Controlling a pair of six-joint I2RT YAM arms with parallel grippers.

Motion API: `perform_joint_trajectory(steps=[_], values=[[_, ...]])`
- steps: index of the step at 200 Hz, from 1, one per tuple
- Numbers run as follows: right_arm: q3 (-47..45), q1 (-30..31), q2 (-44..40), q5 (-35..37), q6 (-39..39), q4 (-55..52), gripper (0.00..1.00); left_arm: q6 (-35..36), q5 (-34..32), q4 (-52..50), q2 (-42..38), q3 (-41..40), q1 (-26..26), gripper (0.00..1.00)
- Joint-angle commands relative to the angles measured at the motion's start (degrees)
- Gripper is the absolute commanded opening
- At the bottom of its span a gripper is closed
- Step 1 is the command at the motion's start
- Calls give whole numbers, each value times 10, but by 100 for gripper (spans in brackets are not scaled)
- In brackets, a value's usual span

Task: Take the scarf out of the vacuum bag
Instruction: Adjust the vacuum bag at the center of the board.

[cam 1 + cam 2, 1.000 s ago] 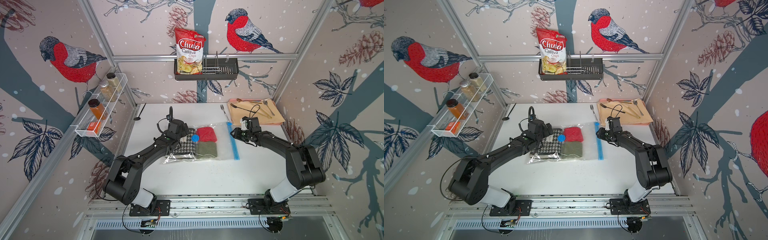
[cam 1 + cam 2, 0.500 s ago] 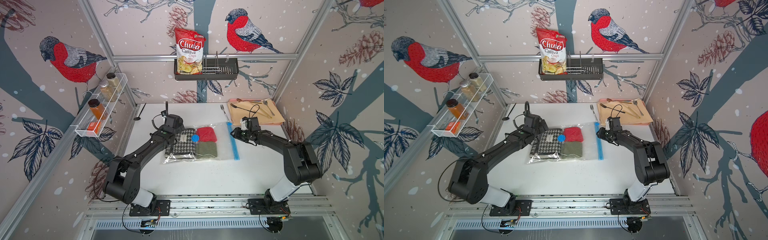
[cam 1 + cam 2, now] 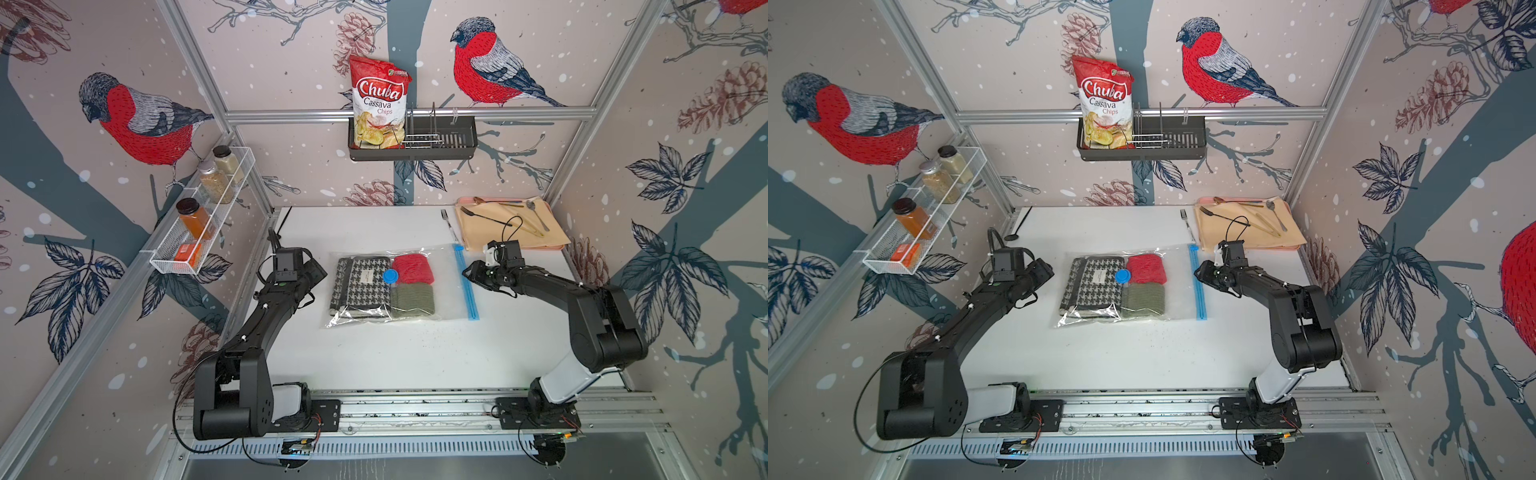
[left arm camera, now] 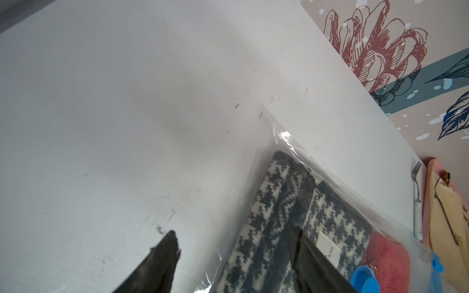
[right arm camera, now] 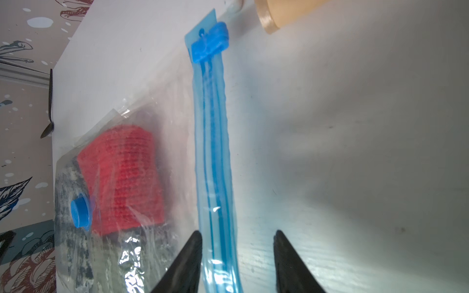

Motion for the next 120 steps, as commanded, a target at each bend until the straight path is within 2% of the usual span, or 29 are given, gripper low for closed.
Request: perform_joint_trajectory(steps=[1, 11, 22, 71, 120], values=[[-6, -7, -3, -37, 15, 31, 47, 0, 99, 36, 15, -1, 15, 61], [-3, -11, 1, -40, 16, 30, 47, 3, 125, 36, 29, 7, 20, 54], [-5, -15, 6, -47, 20, 35, 47, 17, 145, 24, 50, 26, 25, 52], [-18, -31, 7, -87, 37, 65, 47, 43, 190, 8, 122, 59, 43, 57], [-23, -35, -9, -114, 43, 80, 47, 43, 204, 18, 161, 60, 47, 55]])
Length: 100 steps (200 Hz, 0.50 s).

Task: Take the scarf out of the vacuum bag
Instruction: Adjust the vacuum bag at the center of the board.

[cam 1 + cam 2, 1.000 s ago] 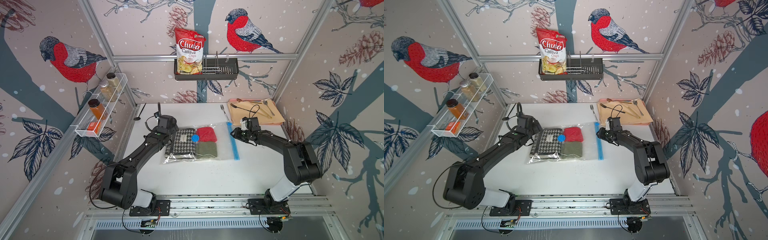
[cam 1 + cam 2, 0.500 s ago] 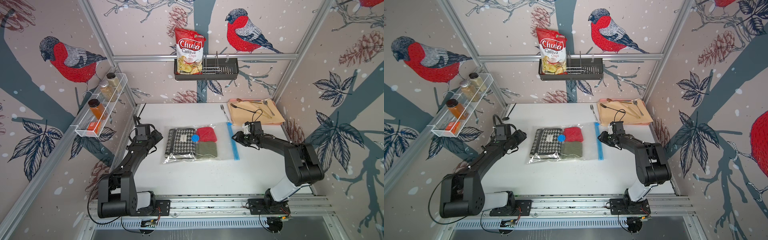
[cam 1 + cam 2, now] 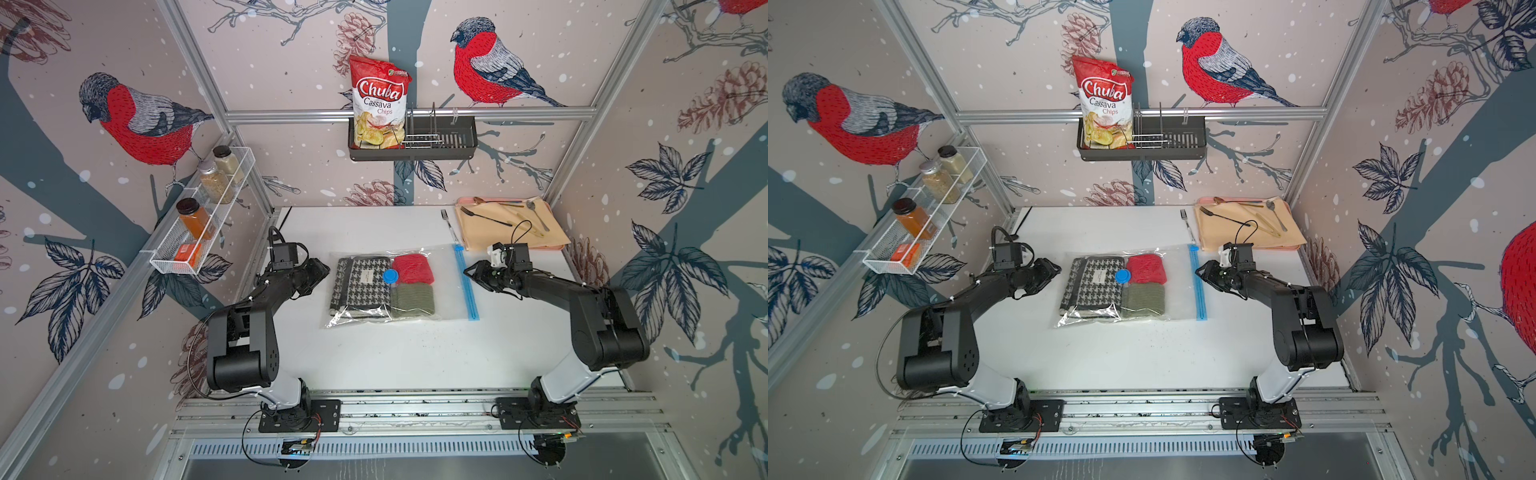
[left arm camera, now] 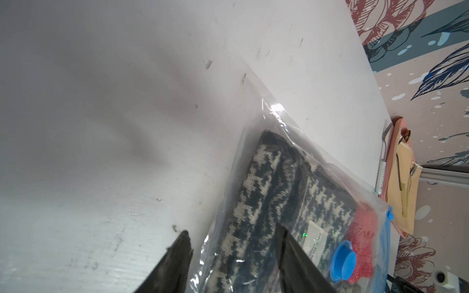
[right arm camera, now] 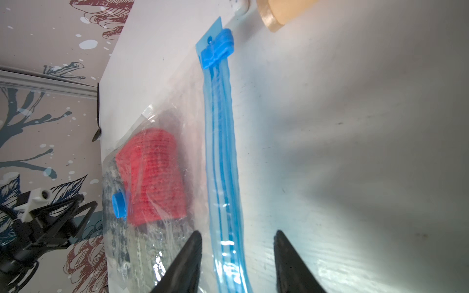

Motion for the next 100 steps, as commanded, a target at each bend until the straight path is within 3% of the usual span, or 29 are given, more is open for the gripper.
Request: perform_joint_trajectory(steps=[1, 100], values=[[-3, -1, -9, -26, 3, 25, 47, 5, 28, 10, 10, 0, 1, 54], [-8, -1, -16, -56, 12, 41, 47, -7, 54, 54, 42, -36, 1, 48]])
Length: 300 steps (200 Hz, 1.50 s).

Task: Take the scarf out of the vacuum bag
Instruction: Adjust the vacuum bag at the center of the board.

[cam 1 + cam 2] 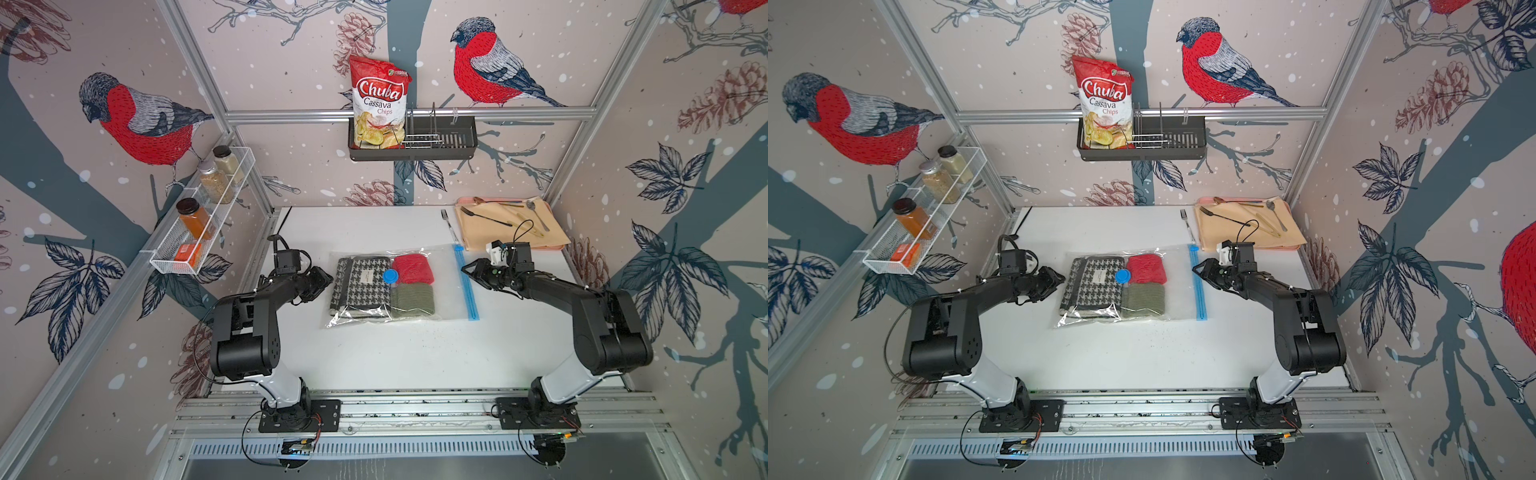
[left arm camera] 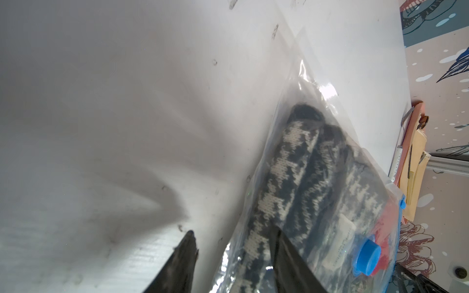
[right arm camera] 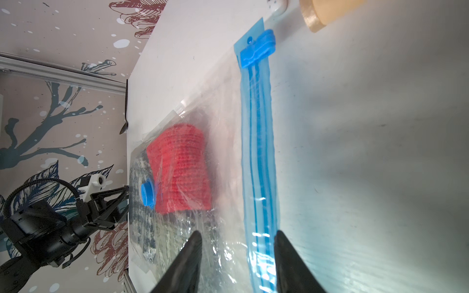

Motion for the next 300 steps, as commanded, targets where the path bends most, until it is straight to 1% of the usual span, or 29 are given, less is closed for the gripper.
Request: perform_joint_trajectory(steps=[1, 36, 65, 80, 89, 96, 108, 114, 164, 224, 237, 270, 300], values=[[-1, 0, -3, -12, 6, 15, 47, -7, 21, 29, 4, -6, 0, 48], [-3, -4, 8, -26, 13, 26, 47, -19, 51, 56, 13, -16, 0, 43], [-8, -5, 14, -40, 22, 40, 47, -28, 72, 76, 9, -23, -1, 36], [-6, -5, 17, -41, 23, 40, 47, -30, 78, 79, 6, -23, 0, 28], [-6, -7, 19, -43, 24, 41, 47, -29, 78, 77, 4, -22, -1, 18], [-8, -7, 21, -43, 24, 43, 47, -28, 79, 75, 2, -22, 0, 13], [-7, -8, 24, -44, 26, 44, 47, -27, 78, 73, -1, -21, 0, 9], [-8, -9, 26, -44, 26, 44, 47, -27, 79, 72, -2, -21, 0, 0], [-11, -12, 47, -50, 38, 57, 48, -27, 72, 70, -20, -26, -1, 0], [-14, -17, 79, -72, 61, 90, 48, -7, 18, 22, -35, -8, -11, 0], [-12, -21, 80, -61, 57, 80, 47, -4, 9, 16, -34, -4, -13, 0], [-4, -35, 65, -5, 25, 19, 48, 6, -21, -8, -29, 10, -22, 0], [8, -25, 80, -20, 25, 13, 48, 13, -48, -27, -23, 21, -31, 0]])
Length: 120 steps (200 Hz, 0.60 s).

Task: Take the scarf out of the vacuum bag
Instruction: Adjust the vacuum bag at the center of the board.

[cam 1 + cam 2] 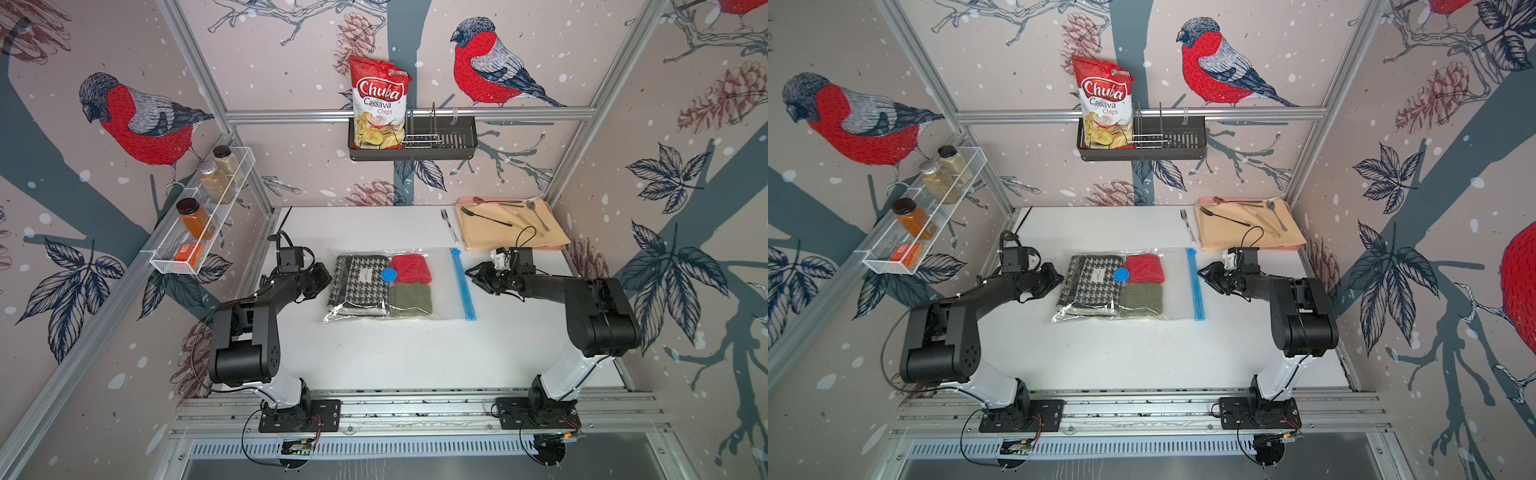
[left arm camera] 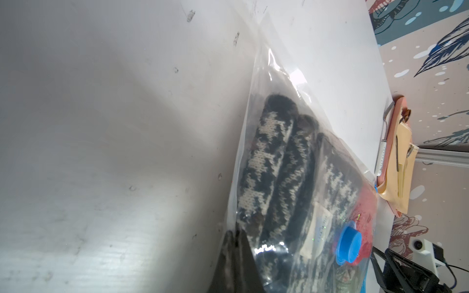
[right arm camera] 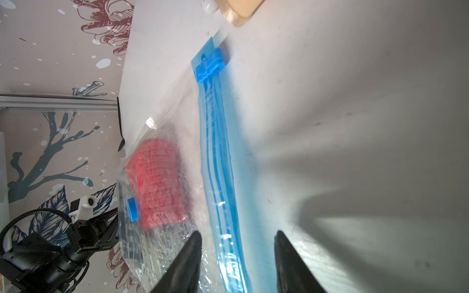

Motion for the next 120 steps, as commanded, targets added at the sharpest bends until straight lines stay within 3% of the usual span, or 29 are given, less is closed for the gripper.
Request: perform_joint_trajectory(steps=[1, 47, 74, 120], values=[[7, 7, 10, 1, -12, -14, 48, 13, -33, -22, 4, 9, -5, 0], [-9, 11, 33, -60, 29, 56, 46, 15, -50, -32, 10, 11, -14, 0], [-22, 8, 41, -84, 54, 98, 38, 16, -54, -36, 13, 14, -16, 0], [-35, 6, 54, -116, 87, 155, 34, 19, -56, -42, 13, 16, -19, 0]])
